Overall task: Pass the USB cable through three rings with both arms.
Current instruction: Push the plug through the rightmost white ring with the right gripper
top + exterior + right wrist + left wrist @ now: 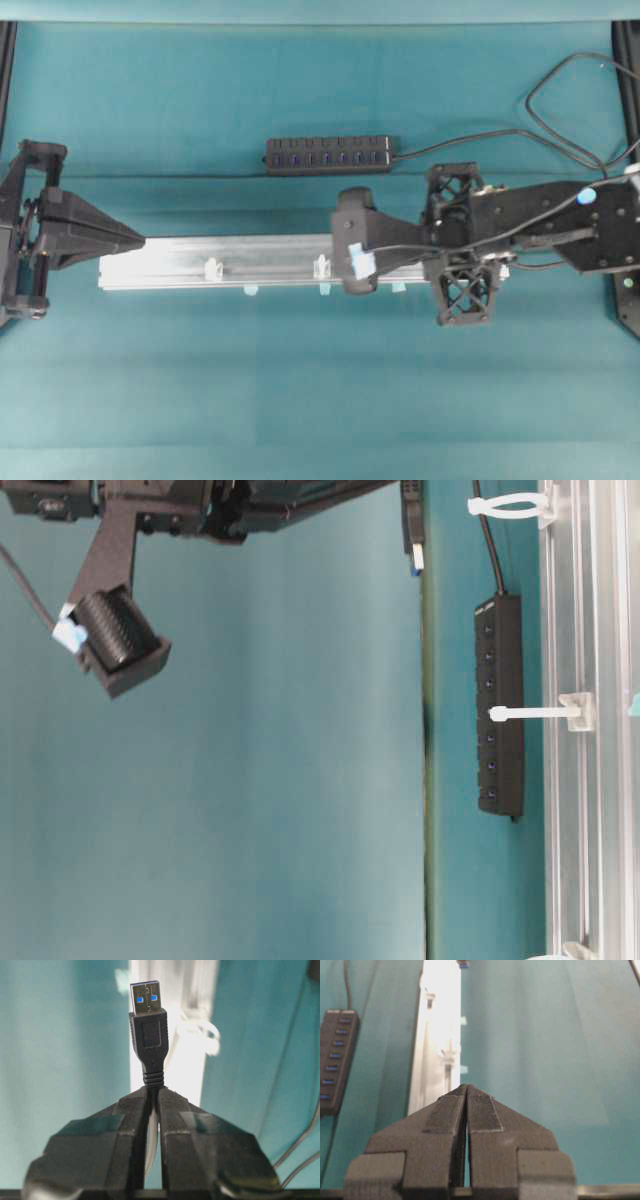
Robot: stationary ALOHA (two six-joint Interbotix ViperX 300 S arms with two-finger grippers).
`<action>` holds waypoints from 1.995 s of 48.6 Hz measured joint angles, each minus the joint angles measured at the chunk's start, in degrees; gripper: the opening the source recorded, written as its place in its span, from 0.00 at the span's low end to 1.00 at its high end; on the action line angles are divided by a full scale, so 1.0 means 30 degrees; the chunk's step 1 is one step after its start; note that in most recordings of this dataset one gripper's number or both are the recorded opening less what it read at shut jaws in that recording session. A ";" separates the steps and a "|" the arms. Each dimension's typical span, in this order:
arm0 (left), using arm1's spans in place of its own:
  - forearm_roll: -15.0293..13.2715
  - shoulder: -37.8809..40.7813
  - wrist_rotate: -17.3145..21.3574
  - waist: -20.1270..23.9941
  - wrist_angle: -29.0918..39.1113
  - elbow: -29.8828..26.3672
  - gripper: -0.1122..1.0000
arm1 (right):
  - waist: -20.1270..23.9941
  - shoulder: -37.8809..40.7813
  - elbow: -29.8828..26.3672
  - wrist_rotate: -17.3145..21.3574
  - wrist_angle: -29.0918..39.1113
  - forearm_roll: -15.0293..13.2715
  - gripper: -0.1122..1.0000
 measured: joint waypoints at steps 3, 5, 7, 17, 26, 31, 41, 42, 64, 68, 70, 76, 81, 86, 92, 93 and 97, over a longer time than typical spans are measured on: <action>0.0000 0.0000 -0.0029 0.0000 0.0000 0.0000 0.10 | -0.0176 -0.0293 0.0469 0.0000 0.0088 0.0000 0.02; 0.0029 0.0000 -0.0029 0.0000 0.0000 0.0000 0.10 | -0.0322 -0.0527 0.0850 0.0029 0.0029 0.0000 0.02; 0.0000 0.0000 -0.0029 0.0000 0.0000 0.0000 0.10 | -0.0410 -0.0791 0.1260 0.0029 -0.0029 0.0000 0.02; 0.0000 0.0029 -0.0059 0.0000 0.0000 0.0000 0.10 | -0.1143 -0.2139 0.3428 0.0029 -0.0879 -0.0029 0.02; 0.0000 0.0059 -0.0088 0.0029 0.0029 0.0000 0.10 | -0.1436 -0.2695 0.5625 0.0000 -0.2461 -0.0059 0.02; 0.0029 0.0059 -0.0117 0.0059 0.0029 0.0000 0.10 | -0.1523 -0.2695 0.6504 0.0000 -0.3516 -0.0059 0.02; 0.0029 0.0059 -0.0117 0.0059 0.0029 -0.0029 0.10 | -0.2227 -0.2637 0.7178 0.0000 -0.5508 -0.0059 0.02; 0.0000 0.0059 -0.0117 0.0059 0.0029 0.0000 0.10 | -0.2314 -0.2607 0.7207 0.0000 -0.5654 -0.0059 0.02; 0.0000 0.0059 -0.0117 0.0059 0.0029 0.0000 0.10 | -0.2783 -0.1436 0.7236 -0.0146 -0.7500 -0.0059 0.02; 0.0000 0.0059 -0.0117 0.0059 0.0029 0.0000 0.10 | -0.2783 -0.1406 0.7207 -0.0146 -0.7793 -0.0059 0.02; 0.0000 0.0088 -0.0117 0.0059 0.0000 0.0000 0.10 | -0.2783 -0.1377 0.7207 -0.0176 -0.7910 -0.0059 0.02; 0.0029 0.0088 -0.0117 0.0059 0.0029 0.0000 0.10 | -0.2783 -0.1260 0.7207 -0.0176 -0.8320 -0.0059 0.02; 0.0029 0.0088 -0.0117 0.0059 0.0029 0.0000 0.10 | -0.2783 -0.1055 0.7090 -0.0146 -0.8730 -0.0059 0.02; 0.0029 0.0088 -0.0117 0.0059 0.0029 0.0000 0.10 | -0.2783 -0.0908 0.6914 -0.0146 -0.9141 -0.0059 0.02; 0.0029 0.0088 -0.0410 0.0059 0.0029 -0.0029 0.10 | -0.2783 -0.0879 0.6826 -0.0146 -0.9756 -0.0029 0.02; 0.0000 0.0146 -0.0527 0.0059 0.0029 -0.0029 0.10 | -0.2783 -0.0879 0.6826 -0.0146 -0.9844 -0.0029 0.02; 0.0029 0.0352 -0.0996 0.0205 0.0029 -0.0088 0.10 | -0.2783 -0.0879 0.6826 -0.0146 -0.9961 0.0000 0.02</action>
